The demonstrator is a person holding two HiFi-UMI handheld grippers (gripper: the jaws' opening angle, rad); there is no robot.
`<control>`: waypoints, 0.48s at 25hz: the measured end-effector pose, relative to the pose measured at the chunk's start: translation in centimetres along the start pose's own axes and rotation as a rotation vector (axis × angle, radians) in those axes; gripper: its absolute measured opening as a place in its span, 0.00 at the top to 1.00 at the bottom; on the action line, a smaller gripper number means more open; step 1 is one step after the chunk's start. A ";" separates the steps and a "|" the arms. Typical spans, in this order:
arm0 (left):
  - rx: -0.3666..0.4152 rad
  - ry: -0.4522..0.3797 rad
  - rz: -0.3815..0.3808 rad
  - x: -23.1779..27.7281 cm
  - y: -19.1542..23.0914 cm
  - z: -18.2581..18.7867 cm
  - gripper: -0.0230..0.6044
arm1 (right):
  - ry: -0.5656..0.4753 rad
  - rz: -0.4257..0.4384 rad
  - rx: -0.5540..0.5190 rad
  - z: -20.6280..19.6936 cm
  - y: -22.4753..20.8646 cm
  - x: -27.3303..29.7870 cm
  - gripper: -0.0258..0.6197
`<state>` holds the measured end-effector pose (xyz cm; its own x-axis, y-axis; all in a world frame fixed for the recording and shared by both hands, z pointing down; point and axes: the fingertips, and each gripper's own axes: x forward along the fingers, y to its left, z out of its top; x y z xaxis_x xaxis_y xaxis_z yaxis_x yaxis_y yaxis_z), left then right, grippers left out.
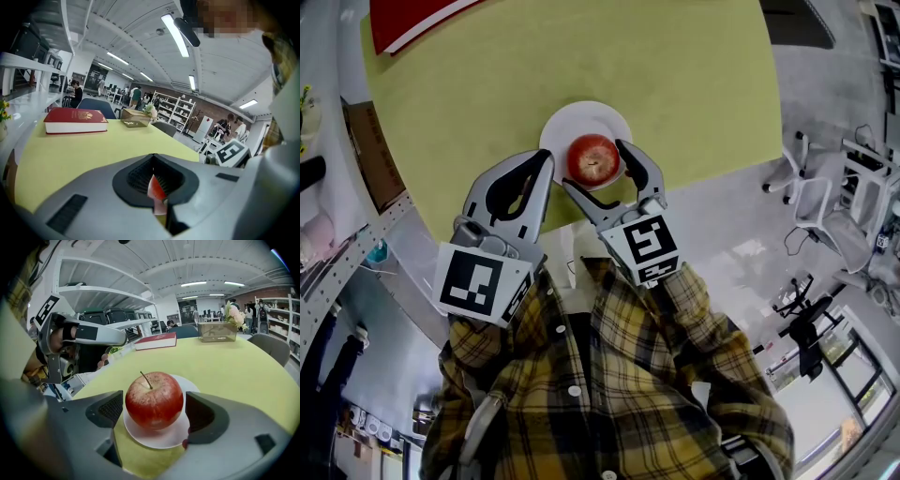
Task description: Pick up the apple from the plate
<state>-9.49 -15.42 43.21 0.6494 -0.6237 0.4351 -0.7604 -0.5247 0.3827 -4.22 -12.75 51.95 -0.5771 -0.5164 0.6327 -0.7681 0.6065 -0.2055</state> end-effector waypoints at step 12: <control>-0.017 0.008 0.004 -0.1 0.5 -0.4 0.95 | 0.011 -0.017 -0.003 -0.2 -0.2 0.9 0.36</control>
<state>-9.89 -15.37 43.71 0.6466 -0.6209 0.4430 -0.7626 -0.5123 0.3950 -4.47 -13.23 52.69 -0.5612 -0.5200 0.6440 -0.7768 0.5995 -0.1929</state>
